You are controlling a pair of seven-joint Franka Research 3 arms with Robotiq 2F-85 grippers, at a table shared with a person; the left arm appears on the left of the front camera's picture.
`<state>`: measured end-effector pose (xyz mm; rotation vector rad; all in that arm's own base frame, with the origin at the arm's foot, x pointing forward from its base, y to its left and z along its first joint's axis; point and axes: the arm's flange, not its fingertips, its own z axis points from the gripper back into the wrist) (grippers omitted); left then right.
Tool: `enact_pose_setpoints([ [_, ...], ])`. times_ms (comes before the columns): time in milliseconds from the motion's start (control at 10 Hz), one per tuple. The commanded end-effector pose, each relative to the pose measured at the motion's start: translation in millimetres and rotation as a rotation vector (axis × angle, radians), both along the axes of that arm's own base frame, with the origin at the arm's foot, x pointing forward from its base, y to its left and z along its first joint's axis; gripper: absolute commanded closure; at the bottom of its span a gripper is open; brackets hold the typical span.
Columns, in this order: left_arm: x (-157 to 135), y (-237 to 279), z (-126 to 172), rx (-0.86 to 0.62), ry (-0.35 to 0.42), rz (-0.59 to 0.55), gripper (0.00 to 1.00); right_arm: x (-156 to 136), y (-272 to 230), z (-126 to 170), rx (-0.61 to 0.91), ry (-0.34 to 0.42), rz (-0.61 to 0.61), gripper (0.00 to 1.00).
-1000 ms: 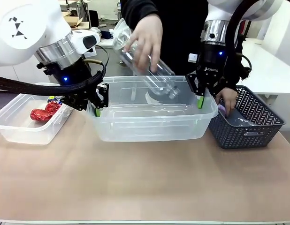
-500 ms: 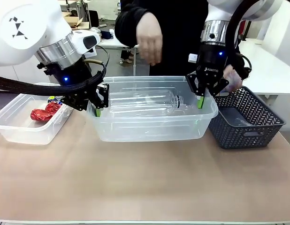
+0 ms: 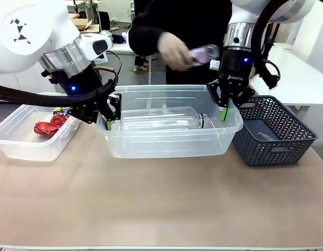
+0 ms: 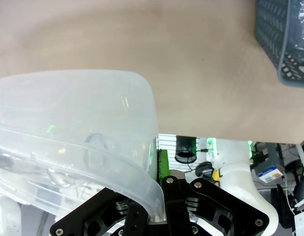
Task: Sort the waste into each basket.
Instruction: Offer the picked Organizing box to the human.
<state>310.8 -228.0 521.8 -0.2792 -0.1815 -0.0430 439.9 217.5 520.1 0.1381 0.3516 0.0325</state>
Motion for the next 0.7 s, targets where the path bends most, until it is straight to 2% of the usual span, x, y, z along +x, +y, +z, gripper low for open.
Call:
enact_pose_setpoints([
  [0, 1.5, 0.0, 3.4, 0.007, 0.003, -0.003, 0.94, -2.2, -0.6, 2.1, 0.004, -0.019, -0.005, 0.97],
  [600, 1.5, 0.0, 3.4, 0.007, 0.003, -0.003, 0.94, -2.2, -0.6, 2.1, 0.004, -0.019, -0.005, 0.97],
])
